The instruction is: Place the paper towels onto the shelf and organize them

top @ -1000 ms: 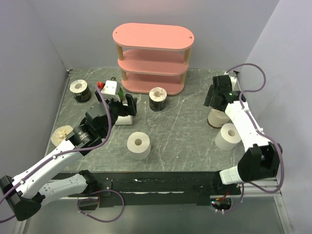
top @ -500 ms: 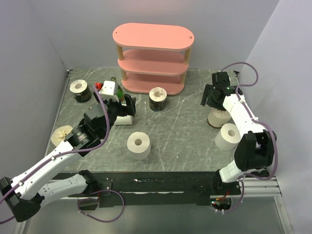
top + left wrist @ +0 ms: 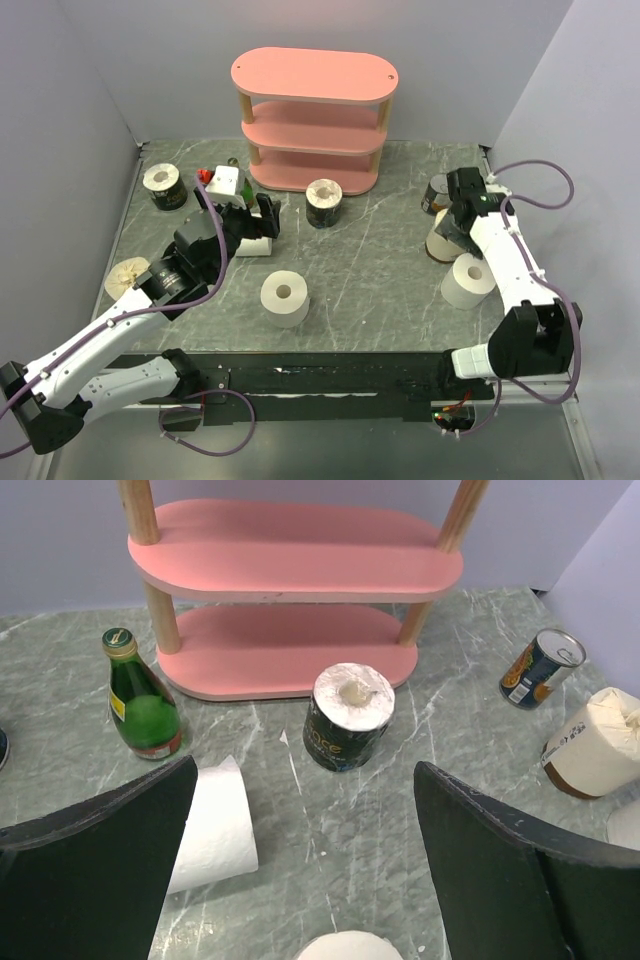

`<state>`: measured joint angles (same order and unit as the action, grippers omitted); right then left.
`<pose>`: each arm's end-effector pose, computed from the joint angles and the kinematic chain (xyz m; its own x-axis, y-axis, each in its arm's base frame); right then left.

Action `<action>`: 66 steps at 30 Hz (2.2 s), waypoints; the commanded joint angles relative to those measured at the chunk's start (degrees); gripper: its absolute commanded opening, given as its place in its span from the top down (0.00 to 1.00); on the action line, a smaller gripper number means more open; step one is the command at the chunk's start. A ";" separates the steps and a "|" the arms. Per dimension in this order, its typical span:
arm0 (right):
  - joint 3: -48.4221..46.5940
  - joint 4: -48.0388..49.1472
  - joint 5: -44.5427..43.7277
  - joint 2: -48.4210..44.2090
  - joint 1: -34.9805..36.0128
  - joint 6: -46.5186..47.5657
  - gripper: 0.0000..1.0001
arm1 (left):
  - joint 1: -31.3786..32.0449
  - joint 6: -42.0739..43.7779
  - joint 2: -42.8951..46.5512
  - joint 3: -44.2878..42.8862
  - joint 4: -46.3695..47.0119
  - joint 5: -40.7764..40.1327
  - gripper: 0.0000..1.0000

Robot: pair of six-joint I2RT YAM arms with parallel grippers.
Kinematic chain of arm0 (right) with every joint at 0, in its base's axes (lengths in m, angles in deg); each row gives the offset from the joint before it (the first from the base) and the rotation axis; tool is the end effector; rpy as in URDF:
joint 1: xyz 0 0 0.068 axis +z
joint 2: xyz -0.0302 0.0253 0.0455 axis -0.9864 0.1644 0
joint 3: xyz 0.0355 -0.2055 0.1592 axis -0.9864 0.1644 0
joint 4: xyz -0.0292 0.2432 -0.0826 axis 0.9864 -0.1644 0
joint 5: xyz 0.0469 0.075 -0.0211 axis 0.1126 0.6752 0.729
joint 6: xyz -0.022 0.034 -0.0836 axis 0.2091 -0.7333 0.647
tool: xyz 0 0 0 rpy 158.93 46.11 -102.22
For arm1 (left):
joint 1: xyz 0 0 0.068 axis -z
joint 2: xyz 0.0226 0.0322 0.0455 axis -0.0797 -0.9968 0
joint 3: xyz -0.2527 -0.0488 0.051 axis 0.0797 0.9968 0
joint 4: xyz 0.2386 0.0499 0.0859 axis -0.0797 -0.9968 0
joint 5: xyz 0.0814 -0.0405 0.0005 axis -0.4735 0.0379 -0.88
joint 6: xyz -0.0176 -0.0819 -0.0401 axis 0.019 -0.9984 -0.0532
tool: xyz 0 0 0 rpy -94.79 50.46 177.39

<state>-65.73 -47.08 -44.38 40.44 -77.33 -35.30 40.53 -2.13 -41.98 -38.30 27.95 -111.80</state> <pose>0.2861 -0.0198 0.2526 -0.6408 0.5131 -0.5711 0.6519 0.7565 -0.0518 0.2086 -0.1534 0.3775 -0.1162 -0.1718 -0.9783 0.2717 0.9419 -0.1977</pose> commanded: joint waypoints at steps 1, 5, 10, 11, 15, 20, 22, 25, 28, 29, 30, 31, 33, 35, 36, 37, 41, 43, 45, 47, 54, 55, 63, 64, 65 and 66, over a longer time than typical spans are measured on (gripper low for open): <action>5.37 1.25 -3.97 -4.50 -1.88 -1.80 0.20 | 0.25 -0.70 0.17 -0.09 2.00 0.54 0.04; 7.50 3.20 -0.46 -5.30 -5.13 0.05 0.20 | 0.25 -0.70 0.34 0.00 2.00 1.07 0.04; 10.30 5.74 2.00 -7.41 -5.57 1.02 0.20 | 0.25 -0.52 0.78 0.09 2.09 0.46 0.04; 10.92 6.62 2.36 -7.76 -5.66 1.37 0.21 | 0.25 -0.52 0.96 0.00 2.00 0.54 0.04; 12.42 10.05 4.03 -8.20 -6.19 3.91 0.25 | 0.25 -0.43 0.96 0.18 2.09 1.25 0.04; 12.77 11.72 4.38 -7.68 -6.45 5.33 0.26 | 0.16 -0.26 1.40 -0.27 1.91 0.81 0.04; 13.12 12.78 4.38 -7.06 -6.72 5.24 0.27 | 0.25 -0.17 2.01 0.17 2.17 0.72 0.04; 13.39 12.61 4.73 -5.66 -6.98 4.36 0.28 | 0.16 -0.08 2.28 0.26 2.26 0.72 0.04; 13.83 12.96 4.82 -5.04 -6.98 4.10 0.29 | 0.25 -0.17 2.01 -0.09 2.00 0.98 0.04; 14.00 12.96 4.73 -4.95 -7.07 3.58 0.29 | 0.25 -0.26 1.93 -0.18 1.91 1.33 0.04; 14.18 12.87 4.56 -4.86 -7.16 3.40 0.29 | 0.25 -0.26 1.84 -0.18 1.91 1.51 0.04; 14.35 12.96 4.47 -4.78 -7.16 3.31 0.29 | 0.16 -0.34 1.92 -0.18 2.00 1.60 0.04; 14.53 13.22 4.38 -4.69 -7.33 2.96 0.29 | 0.25 -0.26 1.93 -0.09 2.08 1.69 0.04; 15.14 13.48 4.38 -4.51 -7.51 2.87 0.30 | 0.25 -0.26 2.01 0.00 2.08 1.60 0.04; 15.23 13.66 4.38 -4.43 -7.51 2.87 0.30 | 0.25 -0.26 2.01 0.00 2.09 1.68 0.04; 15.49 13.75 4.47 -4.34 -7.60 3.04 0.32 | 0.25 -0.34 2.01 0.00 2.09 1.69 0.04; 16.20 14.54 4.56 -4.60 -7.68 4.01 0.38 | 0.25 -0.26 1.92 0.09 2.17 1.69 0.04; 16.64 15.50 4.73 -5.13 -7.68 4.27 0.40 | 0.16 -0.26 1.66 -0.09 2.00 1.51 0.04; 17.25 16.12 5.69 -5.57 -7.60 4.71 0.40 | 0.16 -0.34 1.31 -0.44 1.73 1.60 0.04; 17.43 16.04 6.22 -5.39 -7.60 4.89 0.41 | 0.16 -0.35 1.31 -0.35 1.82 2.03 0.04; 19.01 16.65 9.73 -7.49 -6.81 6.64 0.56 | 0.25 -0.35 1.49 -0.18 1.91 1.86 0.04; 18.93 16.65 11.83 -8.28 -6.28 6.91 0.57 | 0.25 -0.35 1.49 -0.18 1.91 1.86 0.04; 11.82 19.71 14.57 -7.96 17.68 11.20 0.60 | 0.25 0.09 2.01 0.26 2.08 -0.07 0.04; 10.76 20.77 15.62 -6.72 19.11 12.78 0.60 | 0.25 0.09 2.36 0.26 2.09 -0.51 0.04; 7.97 21.48 17.20 -5.32 20.95 16.28 0.59 | 0.25 0.18 2.45 0.26 2.09 -0.69 0.04; 6.46 22.53 17.30 -2.43 22.53 18.23 0.58 | 0.25 0.27 2.54 0.44 2.26 -0.95 0.04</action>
<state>-51.35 -30.82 -29.99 33.25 -59.91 -25.34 40.53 -2.00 -40.71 -38.27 27.92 -110.77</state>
